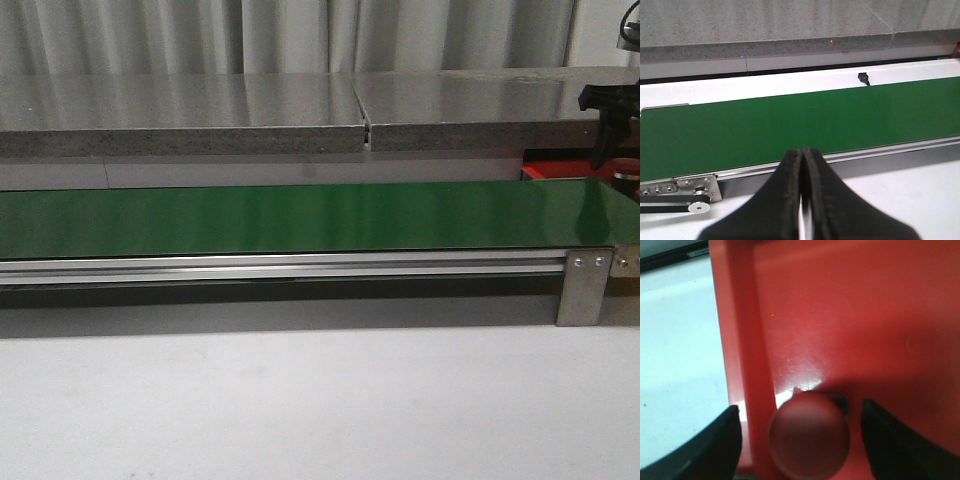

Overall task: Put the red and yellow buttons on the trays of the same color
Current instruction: 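Carry the red button into the red tray and open the right gripper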

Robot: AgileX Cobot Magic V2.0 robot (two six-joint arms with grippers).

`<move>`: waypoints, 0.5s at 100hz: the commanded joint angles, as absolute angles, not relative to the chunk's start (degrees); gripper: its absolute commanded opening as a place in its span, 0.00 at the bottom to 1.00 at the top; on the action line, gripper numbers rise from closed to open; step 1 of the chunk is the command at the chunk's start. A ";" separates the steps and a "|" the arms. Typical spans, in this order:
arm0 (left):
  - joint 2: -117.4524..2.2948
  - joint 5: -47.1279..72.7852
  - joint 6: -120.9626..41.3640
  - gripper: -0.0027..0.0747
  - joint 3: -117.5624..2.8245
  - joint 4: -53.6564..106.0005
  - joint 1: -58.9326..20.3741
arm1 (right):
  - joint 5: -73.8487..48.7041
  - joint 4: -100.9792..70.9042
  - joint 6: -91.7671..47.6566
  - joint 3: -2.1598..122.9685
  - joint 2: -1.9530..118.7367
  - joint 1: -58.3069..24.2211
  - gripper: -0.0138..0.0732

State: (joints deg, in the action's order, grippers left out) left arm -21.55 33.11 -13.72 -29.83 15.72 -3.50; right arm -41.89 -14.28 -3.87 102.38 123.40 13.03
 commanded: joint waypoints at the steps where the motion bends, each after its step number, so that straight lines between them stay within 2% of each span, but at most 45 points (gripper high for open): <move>1: -21.92 29.26 -13.25 0.01 -31.27 16.92 -3.96 | -39.54 -15.24 -3.93 104.12 119.72 13.45 0.80; 20: -21.92 29.26 -13.25 0.01 -31.27 16.92 -3.96 | -40.99 -13.13 -6.66 104.12 117.64 13.24 0.80; 25: -21.92 29.26 -13.25 0.01 -31.27 16.92 -3.96 | -41.92 -12.38 -8.31 104.07 116.84 12.89 0.78; 32: -21.92 29.26 -13.25 0.01 -31.27 16.92 -3.96 | -43.46 -10.37 -9.95 104.02 115.59 12.23 0.67; 50: -21.92 29.26 -13.25 0.01 -31.27 16.92 -3.96 | -47.83 -4.09 -11.63 103.92 112.61 9.22 0.24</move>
